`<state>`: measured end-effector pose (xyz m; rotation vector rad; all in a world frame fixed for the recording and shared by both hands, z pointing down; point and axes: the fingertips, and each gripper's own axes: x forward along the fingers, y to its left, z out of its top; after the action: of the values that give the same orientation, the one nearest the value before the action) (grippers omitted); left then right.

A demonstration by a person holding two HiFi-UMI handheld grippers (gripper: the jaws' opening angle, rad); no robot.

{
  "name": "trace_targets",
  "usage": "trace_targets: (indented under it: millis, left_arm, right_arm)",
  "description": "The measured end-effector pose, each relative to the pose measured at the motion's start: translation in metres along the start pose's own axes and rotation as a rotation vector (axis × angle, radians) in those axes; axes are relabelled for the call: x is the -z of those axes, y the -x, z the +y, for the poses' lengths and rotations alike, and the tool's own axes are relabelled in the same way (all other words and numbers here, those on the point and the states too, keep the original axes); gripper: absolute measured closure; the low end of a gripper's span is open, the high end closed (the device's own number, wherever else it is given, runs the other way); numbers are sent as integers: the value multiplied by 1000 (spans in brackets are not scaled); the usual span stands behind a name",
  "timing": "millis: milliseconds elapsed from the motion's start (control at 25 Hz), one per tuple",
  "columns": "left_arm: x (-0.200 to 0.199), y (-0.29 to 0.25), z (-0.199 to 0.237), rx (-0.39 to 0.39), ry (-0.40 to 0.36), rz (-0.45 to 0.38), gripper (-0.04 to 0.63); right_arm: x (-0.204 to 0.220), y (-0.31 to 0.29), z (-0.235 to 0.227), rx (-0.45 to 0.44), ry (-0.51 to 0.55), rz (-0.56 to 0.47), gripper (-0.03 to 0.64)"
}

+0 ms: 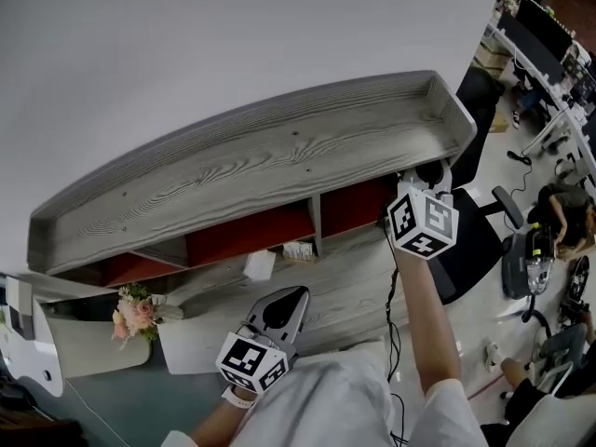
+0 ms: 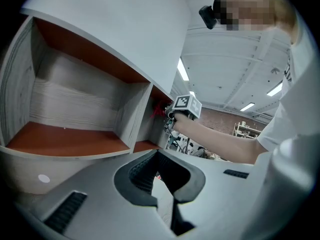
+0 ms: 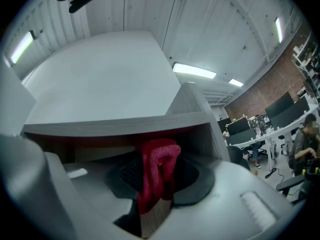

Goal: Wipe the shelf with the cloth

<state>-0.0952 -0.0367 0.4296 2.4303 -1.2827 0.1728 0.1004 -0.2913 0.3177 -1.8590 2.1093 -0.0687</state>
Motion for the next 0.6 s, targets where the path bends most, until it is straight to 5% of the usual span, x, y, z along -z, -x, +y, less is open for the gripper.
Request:
trace_targets:
  millis: [440,600]
  left_arm:
    - [-2,3,7,-26,13,-7,589]
    - [-3,-1,6,-16,5,-2,589]
  right_arm:
    - [10,-25,17,-55,31,6,489]
    - [16,-25,48,-196,55,27,489]
